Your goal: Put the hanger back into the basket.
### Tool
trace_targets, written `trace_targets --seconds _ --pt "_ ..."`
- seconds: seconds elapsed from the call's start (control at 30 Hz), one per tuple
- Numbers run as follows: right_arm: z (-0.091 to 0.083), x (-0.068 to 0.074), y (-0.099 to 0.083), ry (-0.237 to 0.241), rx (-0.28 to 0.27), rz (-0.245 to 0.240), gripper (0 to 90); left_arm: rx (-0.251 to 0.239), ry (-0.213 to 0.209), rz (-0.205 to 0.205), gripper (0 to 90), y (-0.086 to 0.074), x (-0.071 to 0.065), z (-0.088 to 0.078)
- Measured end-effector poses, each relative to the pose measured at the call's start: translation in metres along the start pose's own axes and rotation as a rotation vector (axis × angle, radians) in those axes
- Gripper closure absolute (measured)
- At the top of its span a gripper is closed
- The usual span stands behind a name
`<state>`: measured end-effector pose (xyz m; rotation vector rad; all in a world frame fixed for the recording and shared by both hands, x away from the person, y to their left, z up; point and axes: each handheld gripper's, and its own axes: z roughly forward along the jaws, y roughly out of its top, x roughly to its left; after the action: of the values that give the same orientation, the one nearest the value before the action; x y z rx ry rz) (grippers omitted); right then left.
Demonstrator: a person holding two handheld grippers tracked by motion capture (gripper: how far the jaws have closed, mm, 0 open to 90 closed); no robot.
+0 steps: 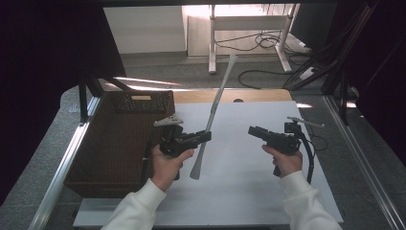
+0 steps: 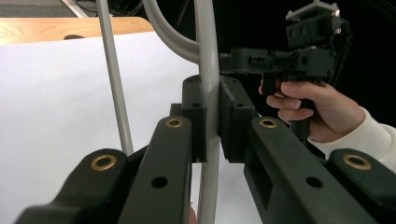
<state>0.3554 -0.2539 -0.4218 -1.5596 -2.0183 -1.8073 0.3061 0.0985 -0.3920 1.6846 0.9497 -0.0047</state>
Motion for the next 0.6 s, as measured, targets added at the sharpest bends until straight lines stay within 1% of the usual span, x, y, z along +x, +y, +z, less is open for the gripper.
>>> trace_targets --seconds 0.1,0.17,0.2,0.23,0.33,0.4,0.5,0.6 --pt "-0.001 -0.003 -0.005 -0.022 0.024 -0.021 53.9 0.005 -0.006 -0.003 82.5 0.001 0.003 -0.005" --pt "-0.002 -0.004 -0.009 -0.029 0.036 -0.025 53.7 0.005 -0.006 -0.001 82.4 0.002 0.003 -0.009" --pt "-0.002 -0.004 -0.011 -0.033 0.04 -0.025 53.3 0.006 -0.005 0.0 82.5 0.002 0.004 -0.011" --pt "-0.003 -0.005 -0.013 -0.04 0.048 -0.037 53.2 0.006 -0.002 0.005 82.4 0.003 0.004 -0.014" --pt "-0.004 -0.007 -0.019 -0.058 0.07 -0.05 52.1 0.007 0.002 0.011 82.5 0.005 0.007 -0.022" --pt "-0.006 -0.009 -0.022 -0.063 0.073 -0.058 51.3 0.008 0.006 0.011 82.4 0.006 0.009 -0.027" --pt "-0.008 -0.011 -0.025 -0.066 0.082 -0.057 50.5 0.006 0.002 0.012 82.5 0.008 0.012 -0.034" --pt "-0.01 -0.012 -0.028 -0.075 0.089 -0.061 49.5 0.003 0.008 0.012 82.4 0.01 0.014 -0.04"
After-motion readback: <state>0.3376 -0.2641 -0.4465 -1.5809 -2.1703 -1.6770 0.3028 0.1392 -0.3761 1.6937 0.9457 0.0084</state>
